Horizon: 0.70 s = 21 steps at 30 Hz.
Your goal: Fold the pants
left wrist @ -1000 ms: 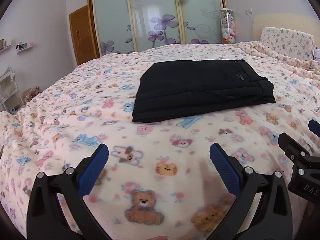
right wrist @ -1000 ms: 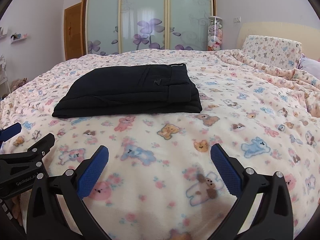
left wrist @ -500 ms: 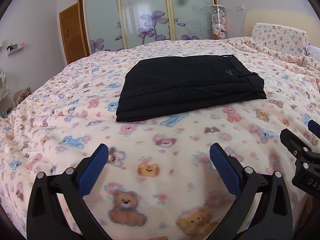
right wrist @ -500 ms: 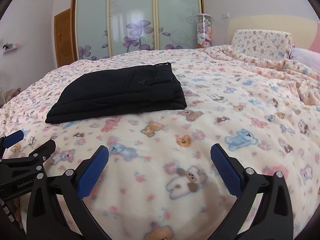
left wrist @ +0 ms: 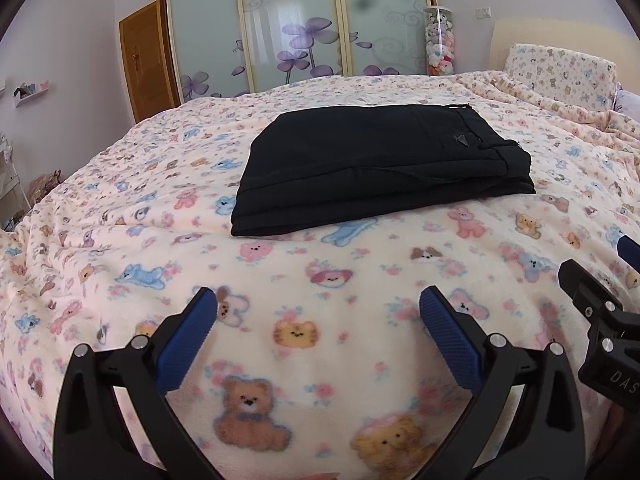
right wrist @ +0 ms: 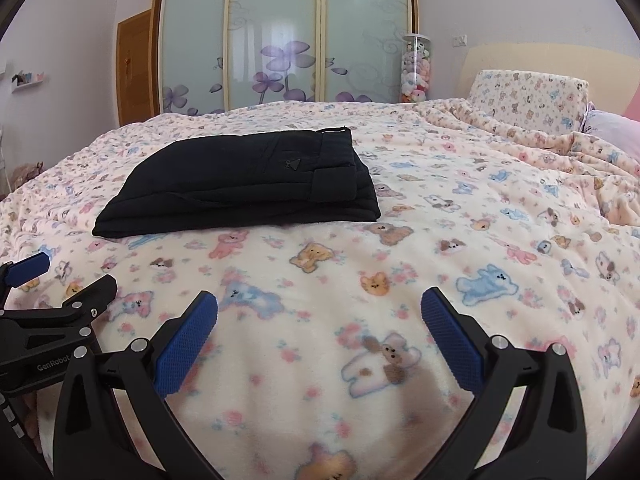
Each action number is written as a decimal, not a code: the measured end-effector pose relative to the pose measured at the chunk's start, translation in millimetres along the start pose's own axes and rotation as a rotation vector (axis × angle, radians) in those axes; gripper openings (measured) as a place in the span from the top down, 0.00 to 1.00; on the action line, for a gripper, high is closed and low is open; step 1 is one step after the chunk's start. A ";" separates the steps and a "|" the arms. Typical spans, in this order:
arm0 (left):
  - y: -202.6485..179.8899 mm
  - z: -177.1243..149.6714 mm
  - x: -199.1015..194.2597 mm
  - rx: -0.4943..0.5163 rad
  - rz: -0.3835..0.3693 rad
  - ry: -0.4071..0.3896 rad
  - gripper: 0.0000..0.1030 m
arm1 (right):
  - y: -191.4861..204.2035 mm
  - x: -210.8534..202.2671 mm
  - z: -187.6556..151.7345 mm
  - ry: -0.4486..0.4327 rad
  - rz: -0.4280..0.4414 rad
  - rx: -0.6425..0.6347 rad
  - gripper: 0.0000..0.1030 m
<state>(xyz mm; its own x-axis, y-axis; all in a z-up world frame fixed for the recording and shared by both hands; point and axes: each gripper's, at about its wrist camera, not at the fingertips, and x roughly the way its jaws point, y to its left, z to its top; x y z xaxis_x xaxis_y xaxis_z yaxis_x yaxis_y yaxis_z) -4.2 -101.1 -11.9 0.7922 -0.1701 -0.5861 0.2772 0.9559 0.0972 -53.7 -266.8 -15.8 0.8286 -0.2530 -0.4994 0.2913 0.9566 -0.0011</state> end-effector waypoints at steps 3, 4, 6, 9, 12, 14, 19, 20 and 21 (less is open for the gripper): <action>-0.3 -0.1 0.2 0.002 0.000 0.001 0.02 | 0.0 0.0 0.0 0.000 0.000 0.000 0.01; -0.4 -0.1 0.2 0.002 0.001 0.001 0.02 | 0.1 -0.1 0.0 0.000 0.000 0.000 0.01; -0.6 -0.2 0.4 0.002 0.000 0.001 0.02 | 0.3 -0.1 -0.1 0.000 0.000 0.000 0.01; -0.6 -0.2 0.3 0.002 0.000 0.000 0.02 | 0.6 -0.3 -0.2 0.000 0.000 -0.001 0.01; -0.3 -0.1 0.6 0.001 0.000 0.002 0.02 | 1.1 -0.4 -0.1 0.000 0.000 -0.002 0.01; -0.4 -0.2 0.2 0.001 0.002 0.000 0.02 | 1.3 -0.5 -0.2 0.000 0.000 -0.001 0.01; -0.4 -0.3 0.5 0.001 0.002 0.000 0.02 | 1.4 -0.4 -0.2 0.001 0.000 -0.001 0.01; -0.3 -0.3 0.6 0.001 0.002 0.000 0.02 | 1.4 -0.4 -0.2 0.001 0.000 -0.001 0.01; -0.4 -0.3 0.5 0.001 0.002 0.001 0.02 | 1.5 -0.6 -0.2 0.001 0.000 -0.001 0.01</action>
<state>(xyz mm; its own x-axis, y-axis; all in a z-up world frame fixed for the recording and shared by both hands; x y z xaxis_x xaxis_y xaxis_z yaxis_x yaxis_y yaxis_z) -4.0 -101.5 -12.5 0.7924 -0.1682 -0.5863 0.2763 0.9559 0.0993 -53.8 -265.1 -15.7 0.8282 -0.2524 -0.5005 0.2904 0.9569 -0.0020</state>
